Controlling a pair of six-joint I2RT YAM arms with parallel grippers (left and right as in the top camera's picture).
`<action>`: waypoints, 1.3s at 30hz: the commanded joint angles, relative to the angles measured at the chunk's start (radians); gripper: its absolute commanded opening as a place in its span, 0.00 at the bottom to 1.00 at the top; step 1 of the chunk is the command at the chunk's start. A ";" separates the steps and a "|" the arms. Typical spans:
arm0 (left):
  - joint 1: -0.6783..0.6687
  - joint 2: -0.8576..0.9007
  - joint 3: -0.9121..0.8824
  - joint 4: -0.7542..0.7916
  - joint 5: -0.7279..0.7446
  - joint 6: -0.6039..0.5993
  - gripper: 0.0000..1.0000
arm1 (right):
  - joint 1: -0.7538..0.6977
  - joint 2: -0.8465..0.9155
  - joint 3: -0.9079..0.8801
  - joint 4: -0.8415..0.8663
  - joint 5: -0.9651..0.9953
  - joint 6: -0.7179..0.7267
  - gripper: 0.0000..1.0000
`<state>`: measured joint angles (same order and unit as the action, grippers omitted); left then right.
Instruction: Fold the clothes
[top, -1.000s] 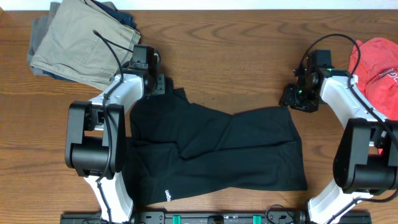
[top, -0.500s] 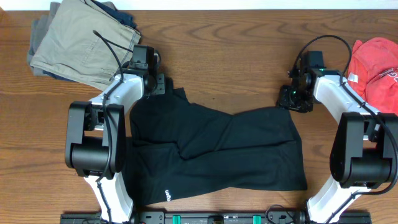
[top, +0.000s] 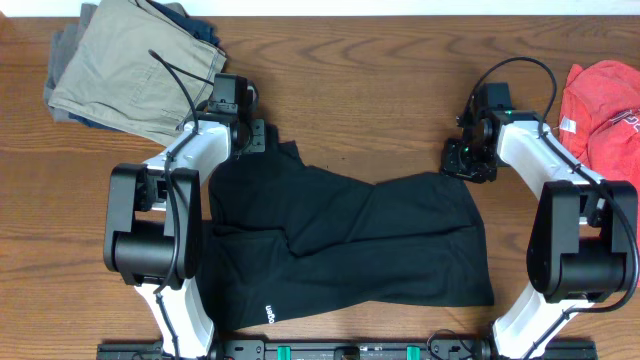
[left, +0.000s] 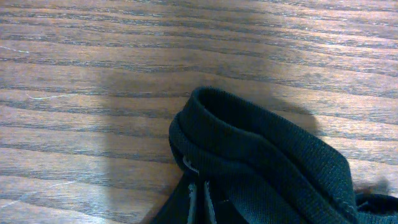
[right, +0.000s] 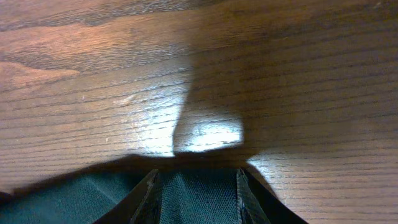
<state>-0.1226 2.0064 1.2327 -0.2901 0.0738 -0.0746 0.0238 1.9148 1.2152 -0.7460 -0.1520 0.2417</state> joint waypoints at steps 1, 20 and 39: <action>-0.001 0.014 -0.032 -0.014 -0.015 -0.001 0.06 | 0.010 0.036 0.011 -0.002 0.010 0.020 0.38; -0.001 -0.008 -0.016 -0.016 0.019 -0.013 0.06 | -0.016 0.079 0.051 -0.073 0.013 0.042 0.01; -0.001 -0.388 -0.004 0.008 0.074 -0.027 0.06 | -0.121 0.035 0.375 -0.317 0.010 0.031 0.01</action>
<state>-0.1226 1.6684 1.2251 -0.2996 0.1478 -0.0929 -0.0723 1.9881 1.5402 -1.0492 -0.1421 0.2729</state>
